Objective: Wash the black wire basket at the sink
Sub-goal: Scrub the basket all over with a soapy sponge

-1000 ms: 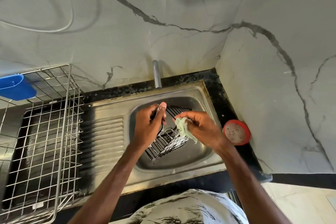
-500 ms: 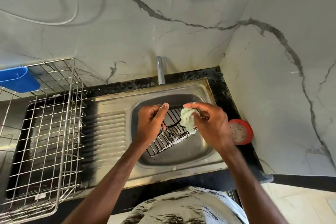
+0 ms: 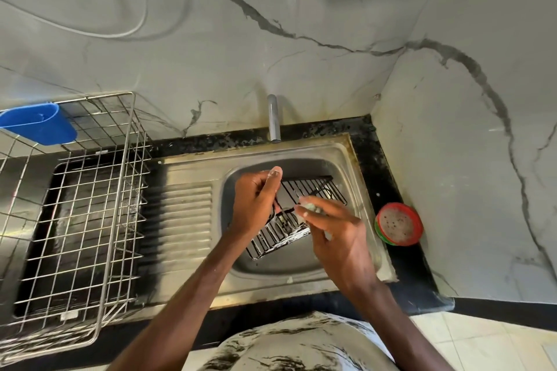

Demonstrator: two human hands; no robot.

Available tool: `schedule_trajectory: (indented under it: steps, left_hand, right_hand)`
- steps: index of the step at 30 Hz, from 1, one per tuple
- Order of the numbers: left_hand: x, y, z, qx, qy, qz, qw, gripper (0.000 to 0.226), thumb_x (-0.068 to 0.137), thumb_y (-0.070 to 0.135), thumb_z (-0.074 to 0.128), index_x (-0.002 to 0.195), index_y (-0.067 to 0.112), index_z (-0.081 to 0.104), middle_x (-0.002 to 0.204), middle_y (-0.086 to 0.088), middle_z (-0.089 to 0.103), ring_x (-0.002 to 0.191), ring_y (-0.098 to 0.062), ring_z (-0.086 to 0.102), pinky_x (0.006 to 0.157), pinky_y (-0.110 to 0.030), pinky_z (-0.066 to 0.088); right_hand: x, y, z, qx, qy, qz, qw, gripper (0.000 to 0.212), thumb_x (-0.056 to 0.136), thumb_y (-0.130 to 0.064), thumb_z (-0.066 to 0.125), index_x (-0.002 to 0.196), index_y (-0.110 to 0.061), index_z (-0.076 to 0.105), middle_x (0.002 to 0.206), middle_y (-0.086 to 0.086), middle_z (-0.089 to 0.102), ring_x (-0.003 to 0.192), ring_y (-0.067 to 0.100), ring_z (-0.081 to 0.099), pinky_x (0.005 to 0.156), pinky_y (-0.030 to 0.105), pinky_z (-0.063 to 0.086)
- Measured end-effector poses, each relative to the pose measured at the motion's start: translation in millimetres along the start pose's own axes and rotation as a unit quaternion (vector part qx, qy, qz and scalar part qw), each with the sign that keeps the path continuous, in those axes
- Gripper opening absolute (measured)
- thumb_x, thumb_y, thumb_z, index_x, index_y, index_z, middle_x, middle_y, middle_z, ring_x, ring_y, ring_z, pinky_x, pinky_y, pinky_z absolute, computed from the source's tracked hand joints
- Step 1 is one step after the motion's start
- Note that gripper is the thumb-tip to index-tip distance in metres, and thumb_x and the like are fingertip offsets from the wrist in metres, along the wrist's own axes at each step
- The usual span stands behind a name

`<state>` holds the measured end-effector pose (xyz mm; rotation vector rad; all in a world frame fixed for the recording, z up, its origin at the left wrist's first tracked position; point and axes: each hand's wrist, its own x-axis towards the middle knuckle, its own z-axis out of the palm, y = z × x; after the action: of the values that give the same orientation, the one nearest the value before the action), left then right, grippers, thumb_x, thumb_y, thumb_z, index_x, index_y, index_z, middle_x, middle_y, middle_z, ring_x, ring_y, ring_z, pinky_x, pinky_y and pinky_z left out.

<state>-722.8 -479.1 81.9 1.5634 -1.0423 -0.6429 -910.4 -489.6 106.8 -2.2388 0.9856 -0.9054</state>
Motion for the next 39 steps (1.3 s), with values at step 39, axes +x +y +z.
schedule_trajectory:
  steps: [39]
  left_hand:
    - [2.2,7.3,10.8,-0.086,-0.010,-0.050,0.995,0.060,0.102,0.028,0.056,0.043,0.026,0.045,0.039,0.008,0.032,0.034,-0.014,0.035,0.051,-0.033,0.042]
  right_hand:
    - [40.1,31.7,7.3,-0.034,0.056,0.034,0.997,0.039,0.082,0.021,0.065,0.111,-0.004,0.076,0.117,0.011,0.074,0.103,0.022,0.073,0.094,0.004,0.046]
